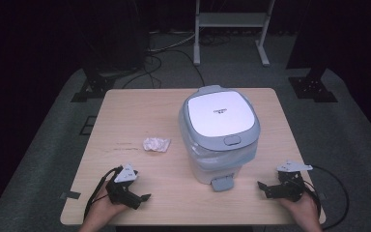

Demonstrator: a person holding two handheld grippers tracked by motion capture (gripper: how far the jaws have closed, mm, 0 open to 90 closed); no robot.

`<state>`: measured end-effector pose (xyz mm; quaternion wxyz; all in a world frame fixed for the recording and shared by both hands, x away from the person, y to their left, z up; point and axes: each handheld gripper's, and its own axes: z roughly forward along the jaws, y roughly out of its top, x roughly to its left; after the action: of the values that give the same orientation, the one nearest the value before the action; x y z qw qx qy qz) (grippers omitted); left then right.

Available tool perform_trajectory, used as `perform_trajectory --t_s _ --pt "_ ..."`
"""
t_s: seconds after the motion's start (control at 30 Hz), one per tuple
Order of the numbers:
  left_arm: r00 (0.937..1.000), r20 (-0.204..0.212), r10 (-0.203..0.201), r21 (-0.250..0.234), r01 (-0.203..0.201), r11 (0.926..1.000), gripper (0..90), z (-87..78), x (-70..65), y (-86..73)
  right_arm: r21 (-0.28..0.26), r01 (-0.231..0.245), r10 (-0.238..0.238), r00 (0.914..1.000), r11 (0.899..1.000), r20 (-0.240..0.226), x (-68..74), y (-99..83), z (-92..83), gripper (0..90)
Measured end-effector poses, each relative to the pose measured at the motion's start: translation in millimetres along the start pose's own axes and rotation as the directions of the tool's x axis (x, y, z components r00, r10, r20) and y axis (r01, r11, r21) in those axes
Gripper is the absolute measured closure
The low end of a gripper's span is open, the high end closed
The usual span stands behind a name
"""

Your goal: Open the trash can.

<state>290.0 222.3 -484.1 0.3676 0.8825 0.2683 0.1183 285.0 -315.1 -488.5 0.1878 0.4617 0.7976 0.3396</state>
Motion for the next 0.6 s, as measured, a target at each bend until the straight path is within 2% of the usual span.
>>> perform_trajectory --t_s 0.3,0.33,0.5,0.53,0.6 --pt "1.0 0.0 0.001 0.0 -0.001 1.0 0.0 0.0 0.0 0.0 0.004 0.007 -0.007 0.9999 1.0 -0.009 -0.6 0.7 -0.1 2.2" --pt "1.0 -0.001 -0.001 0.0 0.001 1.0 0.0 -0.1 -0.1 0.0 0.015 0.007 -0.007 0.9999 1.0 -0.009 -0.4 2.2 -2.5 7.0" --pt "1.0 -0.005 -0.005 0.0 0.005 1.0 0.0 -0.2 -0.6 -0.2 0.019 -0.006 0.007 0.9998 1.0 -0.018 -0.3 4.9 -7.2 8.0" --pt "1.0 -0.005 -0.005 0.0 0.005 1.0 0.0 -0.2 -0.5 -0.1 0.012 -0.011 0.012 0.9994 1.0 -0.033 -0.5 6.7 -10.7 12.4" --pt "1.0 -0.005 -0.005 0.0 0.005 1.0 0.0 -0.2 -0.5 -0.1 0.002 -0.008 0.008 0.9992 1.0 -0.038 -0.7 7.9 -13.0 12.4"
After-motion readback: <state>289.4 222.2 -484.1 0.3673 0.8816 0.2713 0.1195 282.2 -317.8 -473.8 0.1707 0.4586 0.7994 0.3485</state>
